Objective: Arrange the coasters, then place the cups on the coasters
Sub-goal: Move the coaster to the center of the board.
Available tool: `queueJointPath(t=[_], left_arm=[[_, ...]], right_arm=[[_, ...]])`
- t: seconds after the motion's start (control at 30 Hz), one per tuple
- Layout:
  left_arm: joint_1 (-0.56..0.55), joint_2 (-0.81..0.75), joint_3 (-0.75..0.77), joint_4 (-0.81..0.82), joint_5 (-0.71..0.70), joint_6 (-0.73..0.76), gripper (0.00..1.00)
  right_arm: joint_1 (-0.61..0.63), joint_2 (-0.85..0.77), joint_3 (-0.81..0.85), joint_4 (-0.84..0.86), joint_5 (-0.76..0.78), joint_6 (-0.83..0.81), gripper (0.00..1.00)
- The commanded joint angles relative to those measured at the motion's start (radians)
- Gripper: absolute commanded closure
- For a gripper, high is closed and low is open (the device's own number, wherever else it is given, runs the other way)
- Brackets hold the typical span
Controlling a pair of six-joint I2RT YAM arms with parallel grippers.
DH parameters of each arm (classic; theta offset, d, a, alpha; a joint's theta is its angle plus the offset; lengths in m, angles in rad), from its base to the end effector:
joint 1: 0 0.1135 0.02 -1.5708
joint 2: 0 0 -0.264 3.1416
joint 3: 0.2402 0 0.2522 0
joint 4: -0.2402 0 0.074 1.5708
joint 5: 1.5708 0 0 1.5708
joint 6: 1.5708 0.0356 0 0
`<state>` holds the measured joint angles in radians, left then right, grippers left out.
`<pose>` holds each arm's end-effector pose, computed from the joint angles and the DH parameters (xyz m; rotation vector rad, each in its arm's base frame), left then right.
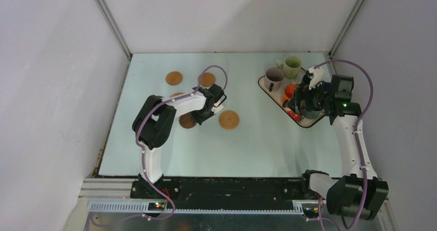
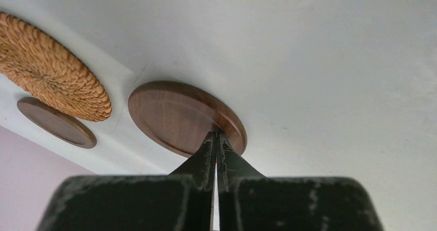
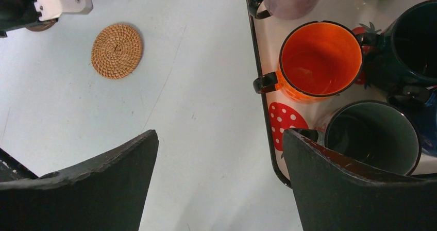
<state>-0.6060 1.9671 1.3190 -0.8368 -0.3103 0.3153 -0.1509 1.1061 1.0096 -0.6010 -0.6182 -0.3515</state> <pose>0.3043 -0.1976 0.1495 1.3068 2.6783 0.4426 0.2307 -0.0142 0.3195 -0.5281 2.0836 0.4110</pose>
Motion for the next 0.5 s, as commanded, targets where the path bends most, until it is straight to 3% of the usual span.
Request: queueJointPath(t=[0.0,0.47], left_arm=[[-0.056,0.010,-0.011,0.011,0.157,-0.028,1.00],[-0.105,-0.009,-0.017,0.003,0.207,-0.028,1.00]], right_arm=[[0.001,-0.006,-0.003,0.012,-0.009,0.002,0.06],[-0.003,-0.012,-0.002,0.010,-0.009,0.001,0.06]])
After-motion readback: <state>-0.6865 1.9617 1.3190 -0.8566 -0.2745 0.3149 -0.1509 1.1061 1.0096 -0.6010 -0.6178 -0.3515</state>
